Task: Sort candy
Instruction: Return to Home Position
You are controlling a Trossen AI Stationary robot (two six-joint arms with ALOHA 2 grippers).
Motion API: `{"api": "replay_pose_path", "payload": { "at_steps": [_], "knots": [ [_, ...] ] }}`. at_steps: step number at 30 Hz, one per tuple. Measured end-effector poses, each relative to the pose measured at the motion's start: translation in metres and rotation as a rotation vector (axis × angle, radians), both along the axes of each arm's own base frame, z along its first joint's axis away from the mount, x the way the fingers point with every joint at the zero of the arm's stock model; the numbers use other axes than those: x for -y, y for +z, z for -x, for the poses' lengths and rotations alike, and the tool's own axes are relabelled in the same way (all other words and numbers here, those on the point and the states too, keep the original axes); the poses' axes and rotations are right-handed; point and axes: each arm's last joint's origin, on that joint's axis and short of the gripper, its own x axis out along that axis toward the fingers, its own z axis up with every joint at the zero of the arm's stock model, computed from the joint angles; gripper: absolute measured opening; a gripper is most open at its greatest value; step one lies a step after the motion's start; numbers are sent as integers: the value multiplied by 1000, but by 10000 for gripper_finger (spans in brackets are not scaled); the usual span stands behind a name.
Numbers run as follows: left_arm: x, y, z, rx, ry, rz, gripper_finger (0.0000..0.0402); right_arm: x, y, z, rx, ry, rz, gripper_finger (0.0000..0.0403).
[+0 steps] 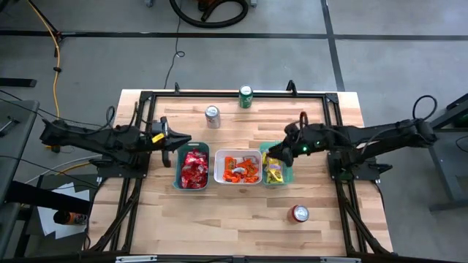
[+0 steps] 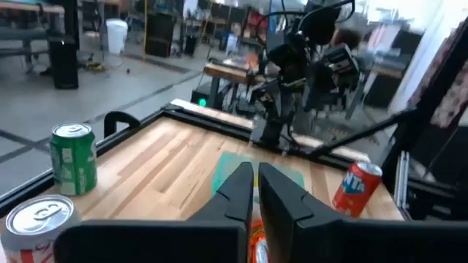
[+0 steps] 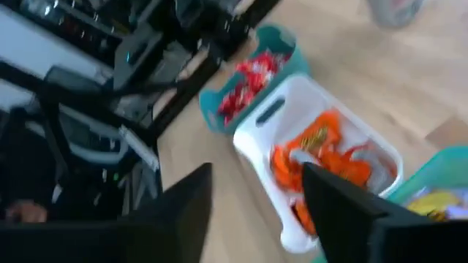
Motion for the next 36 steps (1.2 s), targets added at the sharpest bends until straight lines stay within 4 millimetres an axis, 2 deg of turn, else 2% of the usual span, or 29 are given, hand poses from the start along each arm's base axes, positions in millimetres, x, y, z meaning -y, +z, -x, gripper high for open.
{"api": "replay_pose_path", "payload": {
  "at_steps": [6, 7, 12, 17, 23, 28, 36],
  "knots": [
    [-8, -42, 11, 177, -37, 21, 2, 15, 31, 1, 25, -48, 73, 24],
    [-9, -49, 13, 197, -45, 21, 1, 17, 37, 1, 32, -49, 97, 15],
    [-16, -77, 19, 236, -39, 70, 0, 25, 63, 5, 68, -50, 179, 26],
    [-18, -94, 24, 224, -52, 111, 0, 25, 72, 12, 47, -16, 210, 5],
    [-19, -96, 25, 208, -41, 114, 0, 18, 57, 34, -32, 15, 179, 2],
    [-19, -102, 24, 144, -33, 116, 0, 14, 34, 63, -19, 26, 160, 1],
    [-19, -103, 24, 134, -30, 116, 0, 15, -16, 104, 205, 35, 206, 0]
  ]
}}
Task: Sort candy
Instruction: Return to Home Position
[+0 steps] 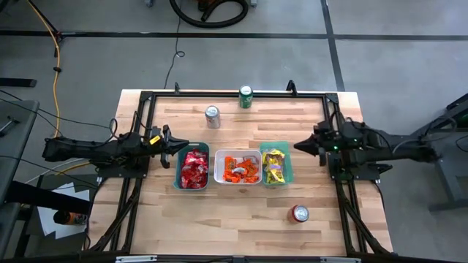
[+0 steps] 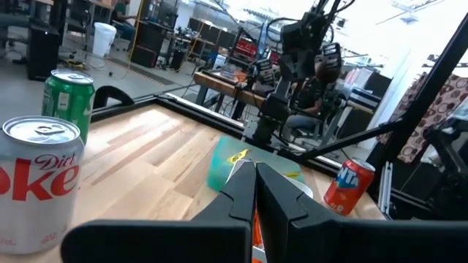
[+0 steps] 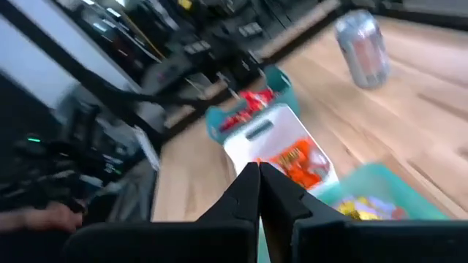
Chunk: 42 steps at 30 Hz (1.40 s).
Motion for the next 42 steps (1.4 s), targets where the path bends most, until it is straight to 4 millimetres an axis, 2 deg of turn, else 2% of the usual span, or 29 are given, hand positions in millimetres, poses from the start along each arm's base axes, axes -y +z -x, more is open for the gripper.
{"api": "replay_pose_path", "payload": {
  "at_steps": [4, 9, 14, 28, 34, 42],
  "knots": [
    [0, 0, 0, 0, 0, 0, 0, 0, -20, 12, 155, 35, 47, 0],
    [0, 0, 0, 0, 0, 0, 0, 0, -34, 22, 349, 34, 103, 0],
    [0, 0, 0, 0, 0, 0, 0, 0, -47, 28, 449, 31, 153, 0],
    [0, 0, 0, -3, 0, 0, 0, 1, -80, 19, 361, 17, 224, 0],
    [0, 0, 0, -3, 0, -1, 0, 2, -98, 16, 236, -20, 154, 0],
    [0, -1, 0, -6, 0, -1, 0, 3, -100, 14, 214, -37, 121, 0]
  ]
}}
